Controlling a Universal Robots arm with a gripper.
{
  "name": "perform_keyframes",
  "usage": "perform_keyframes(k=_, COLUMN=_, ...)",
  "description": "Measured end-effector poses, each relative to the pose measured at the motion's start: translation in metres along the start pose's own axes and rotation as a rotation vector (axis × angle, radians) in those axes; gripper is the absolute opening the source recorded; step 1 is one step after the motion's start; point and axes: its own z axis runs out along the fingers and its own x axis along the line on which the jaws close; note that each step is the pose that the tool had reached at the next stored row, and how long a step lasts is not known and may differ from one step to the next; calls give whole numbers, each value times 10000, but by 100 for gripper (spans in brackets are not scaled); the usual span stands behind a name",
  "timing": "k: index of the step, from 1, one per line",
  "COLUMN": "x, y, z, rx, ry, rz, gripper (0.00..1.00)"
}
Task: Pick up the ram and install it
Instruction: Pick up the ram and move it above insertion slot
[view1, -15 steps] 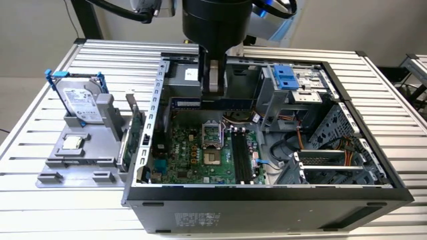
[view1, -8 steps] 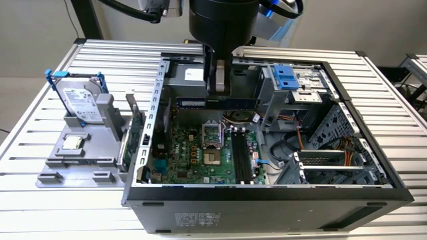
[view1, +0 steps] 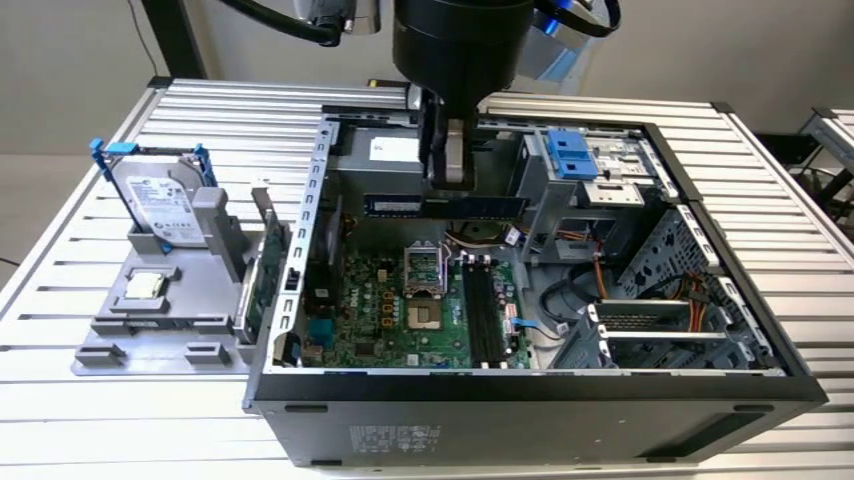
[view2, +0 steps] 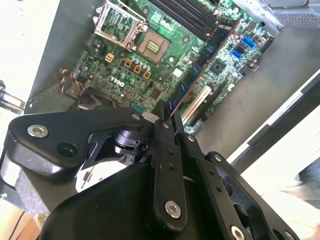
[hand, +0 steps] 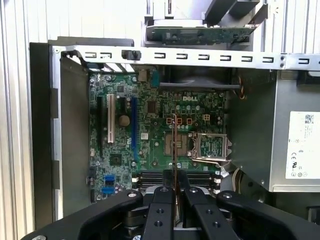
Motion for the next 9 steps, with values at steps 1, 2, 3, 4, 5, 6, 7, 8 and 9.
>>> perform_keyframes(k=1, x=-1, y=-13, z=0, rx=0, ry=0, rz=0, gripper=0)
perform_keyframes(k=2, x=-3, y=-29, z=0, rx=0, ry=0, rz=0, gripper=0)
perform_keyframes(k=3, x=-5, y=-49, z=-1, rx=0, ry=0, rz=-1, gripper=0)
perform_keyframes(k=4, x=-8, y=-72, z=-1, rx=0, ry=0, rz=0, gripper=0)
perform_keyframes(k=5, x=-11, y=-105, z=-1, rx=0, ry=-1, rz=0, gripper=0)
perform_keyframes(k=6, x=-14, y=-145, z=-1, rx=0, ry=0, rz=-1, gripper=0)
perform_keyframes(k=7, x=-17, y=-189, z=-1, rx=0, ry=0, rz=0, gripper=0)
perform_keyframes(k=8, x=-19, y=-233, z=0, rx=1, ry=-1, rz=4, gripper=0)
perform_keyframes(k=9, x=-22, y=-275, z=1, rx=1, ry=-1, rz=15, gripper=0)
